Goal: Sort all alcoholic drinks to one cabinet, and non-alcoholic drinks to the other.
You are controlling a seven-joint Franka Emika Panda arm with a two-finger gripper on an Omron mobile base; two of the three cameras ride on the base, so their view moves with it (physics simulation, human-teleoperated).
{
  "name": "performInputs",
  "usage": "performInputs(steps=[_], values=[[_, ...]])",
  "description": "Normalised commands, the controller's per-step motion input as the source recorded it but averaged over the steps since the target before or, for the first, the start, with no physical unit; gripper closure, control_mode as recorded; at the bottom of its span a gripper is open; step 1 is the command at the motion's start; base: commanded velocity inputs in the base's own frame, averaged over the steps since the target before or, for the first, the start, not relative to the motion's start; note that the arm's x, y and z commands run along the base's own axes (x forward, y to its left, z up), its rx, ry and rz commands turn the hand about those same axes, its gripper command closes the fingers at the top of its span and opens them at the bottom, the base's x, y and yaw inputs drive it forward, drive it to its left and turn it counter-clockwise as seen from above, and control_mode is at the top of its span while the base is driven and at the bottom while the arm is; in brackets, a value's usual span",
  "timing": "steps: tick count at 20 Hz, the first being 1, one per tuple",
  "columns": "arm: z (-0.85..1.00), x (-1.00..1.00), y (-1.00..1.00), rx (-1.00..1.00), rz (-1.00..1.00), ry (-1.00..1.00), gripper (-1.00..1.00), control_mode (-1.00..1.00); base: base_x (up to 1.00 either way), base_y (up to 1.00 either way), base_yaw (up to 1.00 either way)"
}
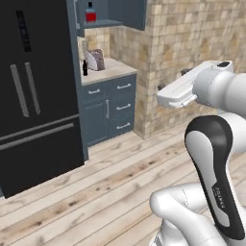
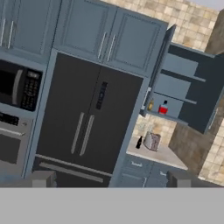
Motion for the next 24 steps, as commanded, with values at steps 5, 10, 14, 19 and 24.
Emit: performInputs(steps=[5,10,14,19,24], values=[[0.00,0.00,0.00,0.00,0.00,0.00,-1.00,1.00,0.57,0.16,-0.36],[0.00,0.00,0.00,0.00,0.00,0.00,-1.00,1.00,0.59,0.17,-0.34],[0.00,0.00,0.00,0.00,0.00,0.00,-1.00,1.00,0.59,0.22,-0.33],[0.00,0.00,0.00,0.00,0.00,0.00,-1.00,1.00,0.58,0.25,-0.31],[0.00,0.00,0.00,0.00,0.00,0.00,-1.00,1.00,0.62,0.36,-0.31]])
